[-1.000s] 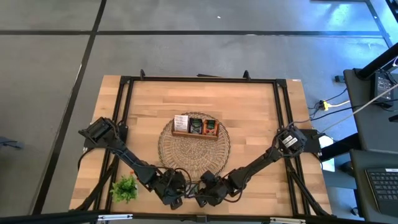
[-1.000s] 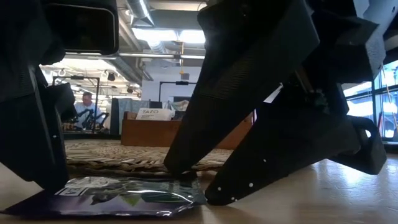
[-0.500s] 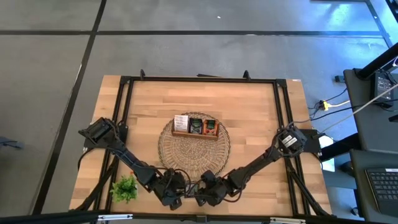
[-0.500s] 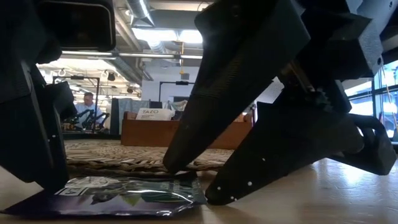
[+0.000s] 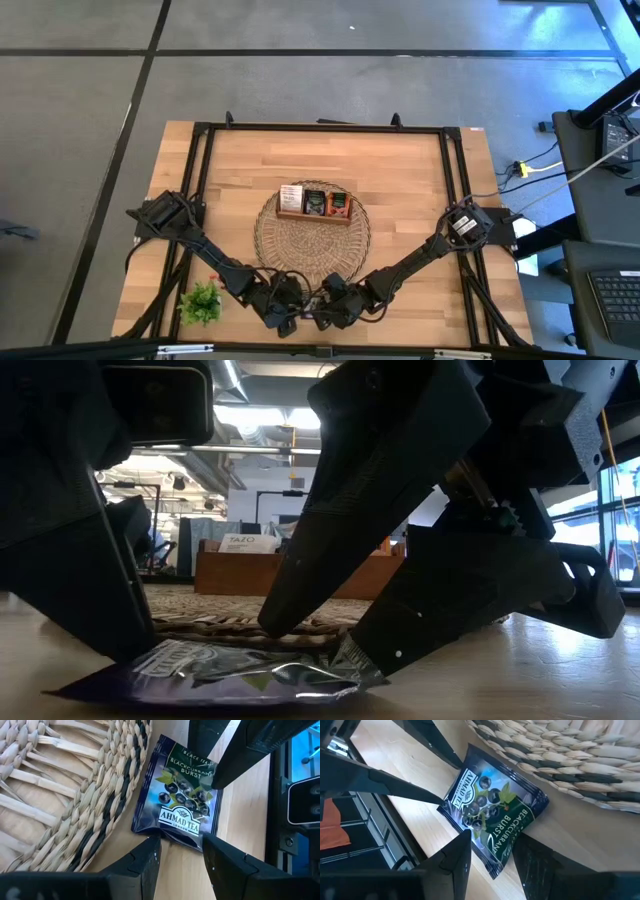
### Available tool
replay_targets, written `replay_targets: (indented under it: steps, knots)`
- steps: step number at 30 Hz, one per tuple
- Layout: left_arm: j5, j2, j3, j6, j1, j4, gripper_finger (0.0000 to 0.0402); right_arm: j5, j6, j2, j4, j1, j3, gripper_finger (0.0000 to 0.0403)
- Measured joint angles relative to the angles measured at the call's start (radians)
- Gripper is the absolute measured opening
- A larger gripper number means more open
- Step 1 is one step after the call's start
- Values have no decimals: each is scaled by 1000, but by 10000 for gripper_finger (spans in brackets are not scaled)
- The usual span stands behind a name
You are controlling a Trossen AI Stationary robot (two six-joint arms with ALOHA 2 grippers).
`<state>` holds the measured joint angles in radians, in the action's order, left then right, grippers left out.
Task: Pick & Place Tea
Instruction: Put the violet tea bag into the middle slot of the wooden organizer
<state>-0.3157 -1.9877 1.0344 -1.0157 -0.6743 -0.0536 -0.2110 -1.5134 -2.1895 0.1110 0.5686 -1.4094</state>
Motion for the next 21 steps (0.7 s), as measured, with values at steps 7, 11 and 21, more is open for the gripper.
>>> replay_targets:
  steps: [7, 11, 21]
  knots:
    - [11, 0, 0, 0, 1, 1, 143, 17, 21, 0, 11, -1, 0, 146]
    - [14, 0, 0, 0, 1, 1, 143, 32, 96, 0, 12, -2, 0, 146]
    - [18, 0, 0, 0, 0, 4, 143, 40, 108, 0, 18, -2, -1, 99]
